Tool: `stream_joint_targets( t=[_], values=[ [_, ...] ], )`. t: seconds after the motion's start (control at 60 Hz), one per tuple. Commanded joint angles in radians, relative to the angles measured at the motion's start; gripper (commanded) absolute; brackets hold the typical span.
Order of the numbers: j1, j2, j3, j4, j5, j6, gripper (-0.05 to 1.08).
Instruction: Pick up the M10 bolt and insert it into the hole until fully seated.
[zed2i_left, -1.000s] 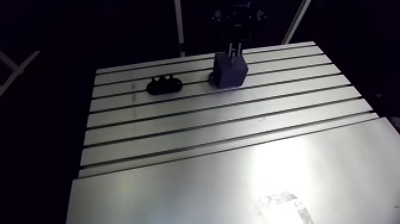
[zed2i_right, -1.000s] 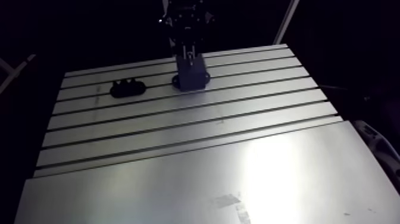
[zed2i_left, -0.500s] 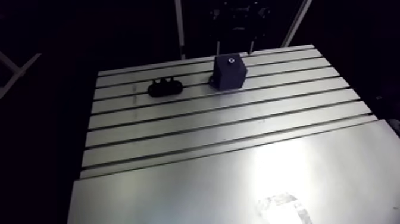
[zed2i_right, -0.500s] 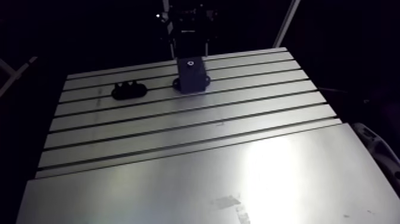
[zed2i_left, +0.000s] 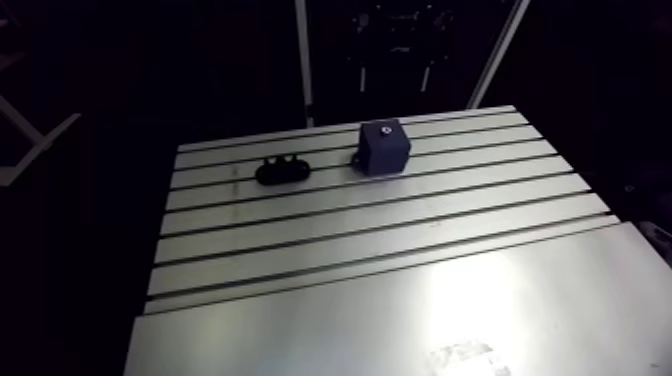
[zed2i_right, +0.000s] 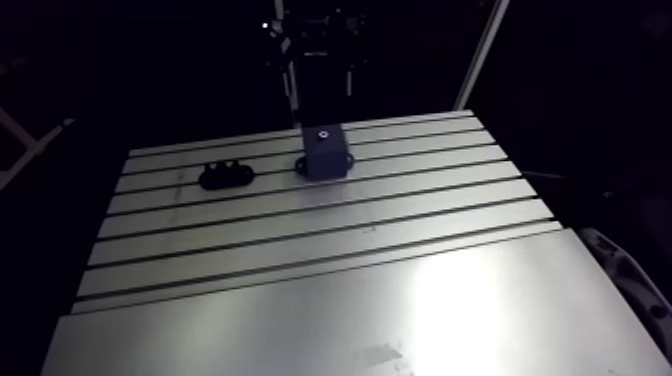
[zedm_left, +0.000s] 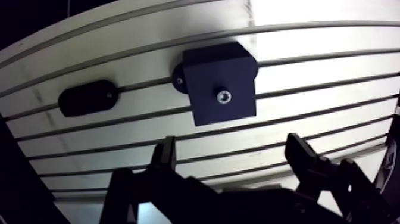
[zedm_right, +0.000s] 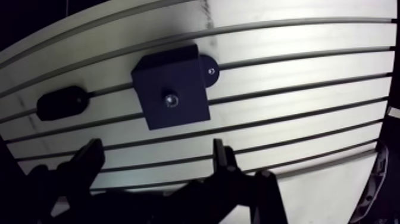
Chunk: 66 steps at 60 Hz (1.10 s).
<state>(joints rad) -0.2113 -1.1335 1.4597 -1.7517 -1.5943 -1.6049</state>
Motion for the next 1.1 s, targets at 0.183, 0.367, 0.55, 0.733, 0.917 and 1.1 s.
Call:
stream_joint_targets(
  t=[0.183,0.367,0.55,0.733,0.917,1.1],
  values=[
    [0.037,-0.222,0.047,0.109,0.007,-0.005,0.0],
    [0.087,-0.261,0.038,0.146,0.01,-0.005,0.0],
    [0.111,-0.285,0.029,0.143,0.015,-0.005,0.0],
    [0.125,-0.294,0.02,0.138,0.029,-0.004,0.01],
    [0.125,-0.303,0.02,0.118,0.026,-0.005,0.01],
    [0.125,-0.306,0.018,0.107,0.029,-0.006,0.01]
  ],
)
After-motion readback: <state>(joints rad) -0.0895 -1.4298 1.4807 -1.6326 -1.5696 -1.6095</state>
